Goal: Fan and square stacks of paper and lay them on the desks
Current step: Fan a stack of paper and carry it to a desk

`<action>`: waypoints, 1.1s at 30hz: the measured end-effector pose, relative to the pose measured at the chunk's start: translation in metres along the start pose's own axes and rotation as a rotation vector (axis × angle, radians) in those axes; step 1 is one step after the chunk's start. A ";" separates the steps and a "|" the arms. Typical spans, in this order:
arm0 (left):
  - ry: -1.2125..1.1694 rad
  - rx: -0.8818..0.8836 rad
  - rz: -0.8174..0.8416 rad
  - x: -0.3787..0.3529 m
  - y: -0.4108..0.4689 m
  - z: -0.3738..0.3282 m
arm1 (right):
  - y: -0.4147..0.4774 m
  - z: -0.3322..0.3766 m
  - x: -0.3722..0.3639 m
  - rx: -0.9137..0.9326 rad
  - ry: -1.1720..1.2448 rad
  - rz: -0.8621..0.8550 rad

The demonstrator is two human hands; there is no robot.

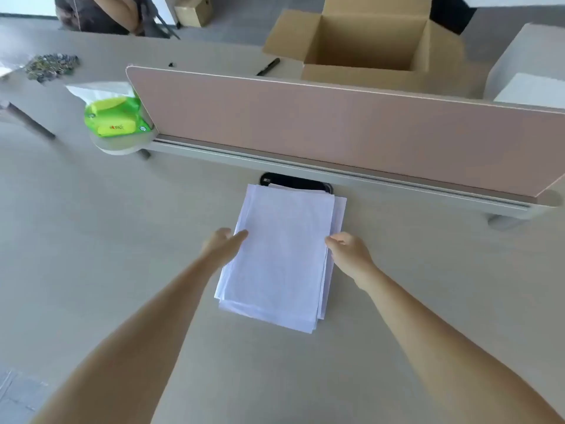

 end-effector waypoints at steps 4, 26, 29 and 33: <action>-0.024 0.063 0.072 -0.012 0.012 -0.006 | 0.010 -0.009 -0.007 0.016 -0.040 -0.028; -0.076 0.079 0.013 -0.036 0.021 -0.012 | 0.015 0.008 -0.048 -0.093 -0.147 -0.082; -0.052 0.045 -0.030 -0.036 0.018 -0.011 | 0.008 0.011 -0.052 -0.040 -0.208 -0.082; -0.165 0.063 -0.071 -0.027 0.020 -0.016 | 0.011 0.014 -0.057 -0.028 -0.094 -0.044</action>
Point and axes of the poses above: each hand's wrist, its own y-axis towards the middle knuckle, its own x-axis out of the back of the hand, z = x × y, the point moved 1 cm from there along y, towards the middle knuckle, and after that the axes turned 13 degrees about z, right-handed, at the moved point
